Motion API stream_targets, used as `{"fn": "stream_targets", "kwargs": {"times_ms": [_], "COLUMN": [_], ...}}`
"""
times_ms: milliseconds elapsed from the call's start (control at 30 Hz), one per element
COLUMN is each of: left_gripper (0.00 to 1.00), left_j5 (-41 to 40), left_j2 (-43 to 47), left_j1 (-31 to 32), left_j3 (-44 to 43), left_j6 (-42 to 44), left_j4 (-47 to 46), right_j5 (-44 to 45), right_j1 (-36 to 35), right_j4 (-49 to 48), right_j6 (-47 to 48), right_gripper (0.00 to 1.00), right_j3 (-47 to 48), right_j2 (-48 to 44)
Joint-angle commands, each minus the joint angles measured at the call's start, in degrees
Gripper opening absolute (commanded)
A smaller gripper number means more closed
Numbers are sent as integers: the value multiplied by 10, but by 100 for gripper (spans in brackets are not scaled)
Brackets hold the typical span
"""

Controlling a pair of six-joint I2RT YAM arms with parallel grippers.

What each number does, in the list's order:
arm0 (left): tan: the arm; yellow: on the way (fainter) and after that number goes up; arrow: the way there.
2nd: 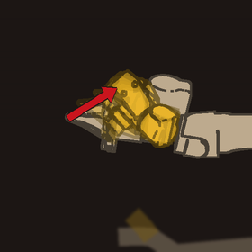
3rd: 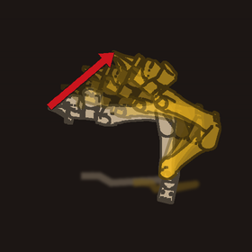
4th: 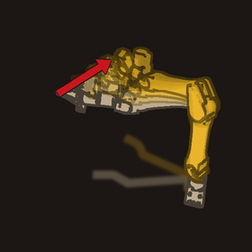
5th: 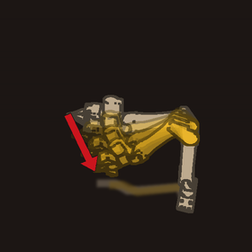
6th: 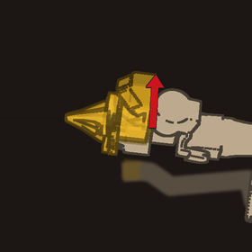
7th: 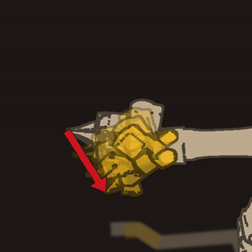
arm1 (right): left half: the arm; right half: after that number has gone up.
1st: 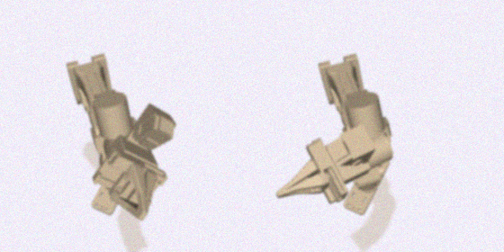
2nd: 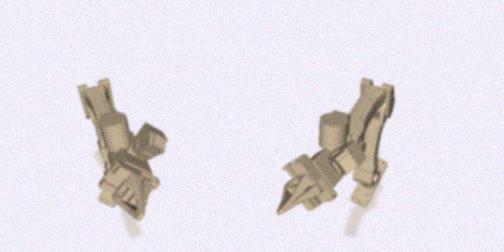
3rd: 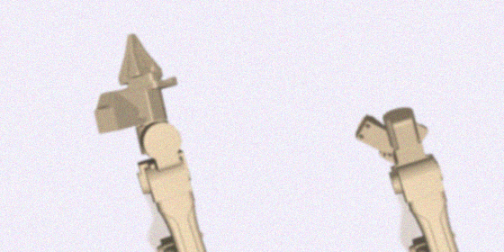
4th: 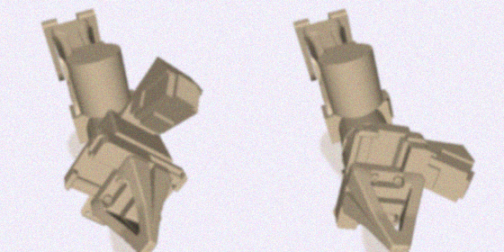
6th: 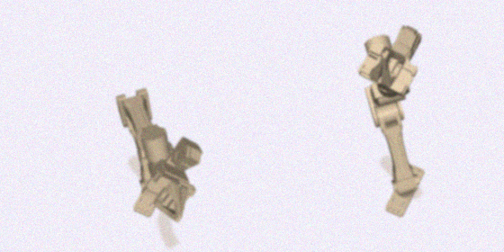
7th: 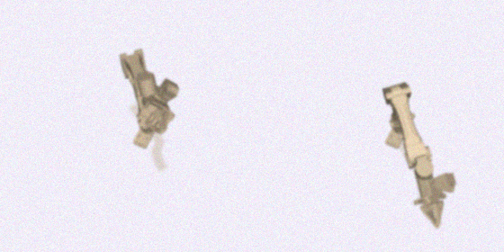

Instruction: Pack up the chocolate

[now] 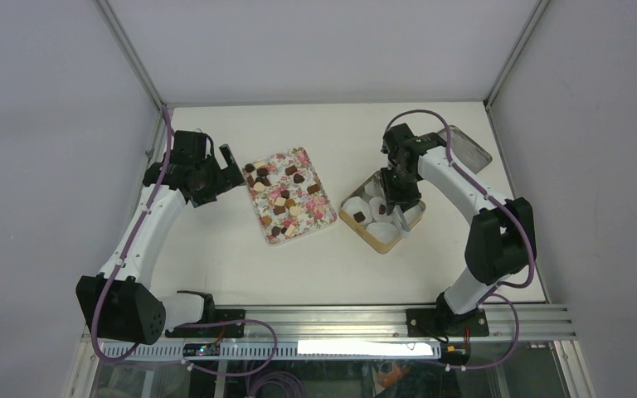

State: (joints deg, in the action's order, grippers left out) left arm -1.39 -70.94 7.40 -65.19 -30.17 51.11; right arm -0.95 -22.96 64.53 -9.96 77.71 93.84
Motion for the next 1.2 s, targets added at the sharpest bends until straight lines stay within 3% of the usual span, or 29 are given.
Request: {"fn": "stream_targets", "kwargs": {"times_ms": [0, 467, 733, 967, 1167], "left_gripper": [99, 99, 99, 99, 99], "left_j5": [6, 6, 13, 7, -3], "left_j2": [12, 15, 15, 8, 12], "left_j1": [-4, -4, -4, -4, -4], "left_j3": [-3, -4, -13, -23, -14], "left_j6": [5, 6, 5, 6, 8], "left_j4": [-15, -15, -15, -15, -15], "right_j5": [-4, -1, -11, 2, 23], "right_j1": [4, 4, -7, -111, -216], "right_j4": [-11, 2, 40, 73, 56], "right_j6": [5, 4, -17, -32, -51], "right_gripper": [38, 41, 41, 41, 41], "right_j3": [1, 10, 84, 158, 182], "right_j2": [-20, -25, -87, -75, 8]}}
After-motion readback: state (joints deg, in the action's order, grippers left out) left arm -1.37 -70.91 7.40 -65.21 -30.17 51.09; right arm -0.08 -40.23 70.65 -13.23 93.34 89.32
